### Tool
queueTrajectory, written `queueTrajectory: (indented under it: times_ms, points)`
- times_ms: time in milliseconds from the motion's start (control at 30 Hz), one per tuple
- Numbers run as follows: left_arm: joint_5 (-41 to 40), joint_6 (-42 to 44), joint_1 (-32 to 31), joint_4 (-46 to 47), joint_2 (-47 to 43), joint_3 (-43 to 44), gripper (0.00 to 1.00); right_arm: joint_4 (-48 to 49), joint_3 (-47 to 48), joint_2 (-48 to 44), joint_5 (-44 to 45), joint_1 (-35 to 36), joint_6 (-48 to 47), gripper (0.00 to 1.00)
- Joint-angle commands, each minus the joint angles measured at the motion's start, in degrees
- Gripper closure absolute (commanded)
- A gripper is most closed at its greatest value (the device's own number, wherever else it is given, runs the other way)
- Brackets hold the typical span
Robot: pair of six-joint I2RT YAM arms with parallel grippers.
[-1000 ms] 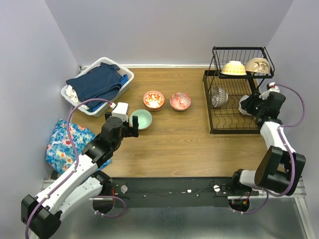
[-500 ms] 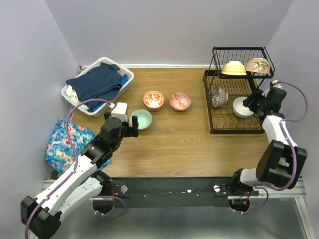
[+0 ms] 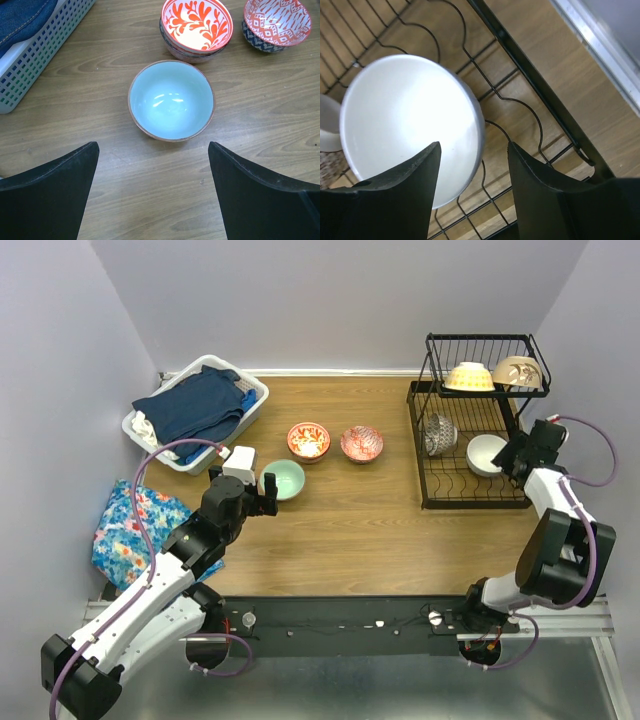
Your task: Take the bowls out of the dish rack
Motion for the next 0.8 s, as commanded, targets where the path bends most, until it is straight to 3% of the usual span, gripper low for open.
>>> queueTrajectory:
  times_ms: [0, 200, 300, 333, 433, 533, 767]
  points:
    - [-0.1, -0.5, 0.3, 0.0, -0.1, 0.3, 0.01, -2.1, 1.3, 3.6, 1.4, -0.1, 1.6, 0.37]
    - [-0.4, -0.5, 0.3, 0.0, 0.0, 0.3, 0.01, -0.8, 1.4, 6.0, 0.1, -0.1, 1.8, 0.49]
    - [-0.4, -0.3, 0.3, 0.0, 0.0, 0.4, 0.01, -0.9, 1.7, 6.0, 0.4, -0.1, 1.8, 0.65]
    - [-0.4, -0.3, 0.3, 0.0, 0.2, 0.4, 0.01, -0.9, 1.8, 5.7, 0.4, -0.1, 1.8, 0.78]
    - [-0.4, -0.3, 0.3, 0.0, 0.3, 0.5, 0.01, -1.5, 2.3, 3.6, 1.0, -0.1, 1.8, 0.95]
    - [0.0, -0.4, 0.3, 0.2, 0.6, 0.3, 0.01, -3.0, 3.2, 1.2, 1.4, -0.1, 1.4, 0.99]
    - [1.4, -1.5, 0.3, 0.7, 2.1, 0.5, 0.01, -4.8, 2.3, -7.2, -4.1, 0.0, 1.7, 0.99]
